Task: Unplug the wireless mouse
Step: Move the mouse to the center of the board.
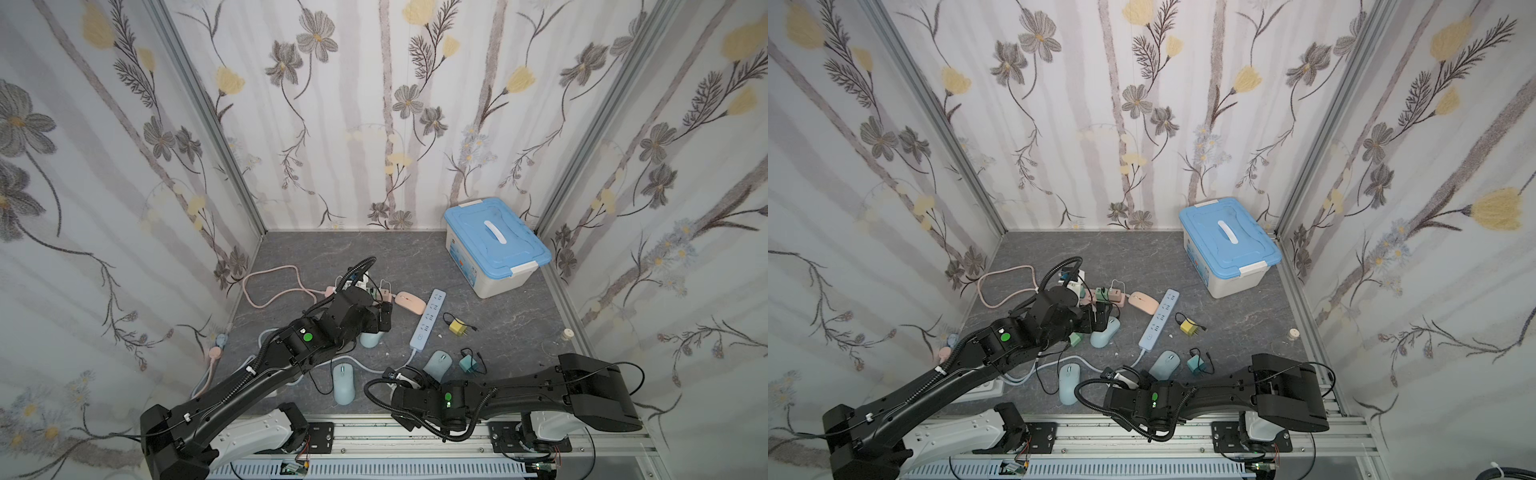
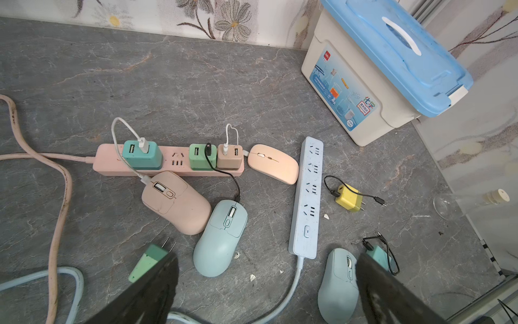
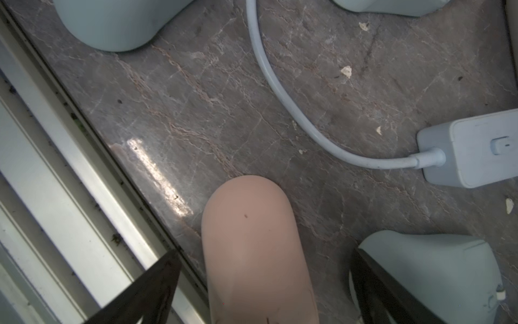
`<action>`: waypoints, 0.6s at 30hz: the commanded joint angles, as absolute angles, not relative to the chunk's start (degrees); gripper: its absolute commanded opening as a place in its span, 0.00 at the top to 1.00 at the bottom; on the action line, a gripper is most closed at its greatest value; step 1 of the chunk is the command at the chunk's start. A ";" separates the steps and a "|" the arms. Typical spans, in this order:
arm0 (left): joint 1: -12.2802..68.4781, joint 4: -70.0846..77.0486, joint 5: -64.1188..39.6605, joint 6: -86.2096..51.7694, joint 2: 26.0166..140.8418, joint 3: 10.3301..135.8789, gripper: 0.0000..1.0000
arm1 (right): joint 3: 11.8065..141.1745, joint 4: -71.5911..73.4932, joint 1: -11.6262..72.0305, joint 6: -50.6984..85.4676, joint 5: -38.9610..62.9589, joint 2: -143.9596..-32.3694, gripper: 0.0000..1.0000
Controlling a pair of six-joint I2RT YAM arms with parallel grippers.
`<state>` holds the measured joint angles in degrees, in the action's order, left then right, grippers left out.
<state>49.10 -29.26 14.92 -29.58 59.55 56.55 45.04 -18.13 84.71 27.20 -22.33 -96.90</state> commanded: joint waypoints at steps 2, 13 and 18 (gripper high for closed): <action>48.96 -29.10 15.50 -29.99 59.24 56.43 0.00 | 46.55 -20.24 84.55 29.20 -25.84 -98.73 0.07; 48.71 -28.77 15.71 -30.26 59.09 56.22 0.00 | 46.82 -26.78 78.79 37.57 -30.25 -99.49 0.10; 48.61 -28.43 16.10 -30.66 59.07 55.76 0.00 | 46.02 -27.73 75.52 40.22 -32.79 -98.79 0.11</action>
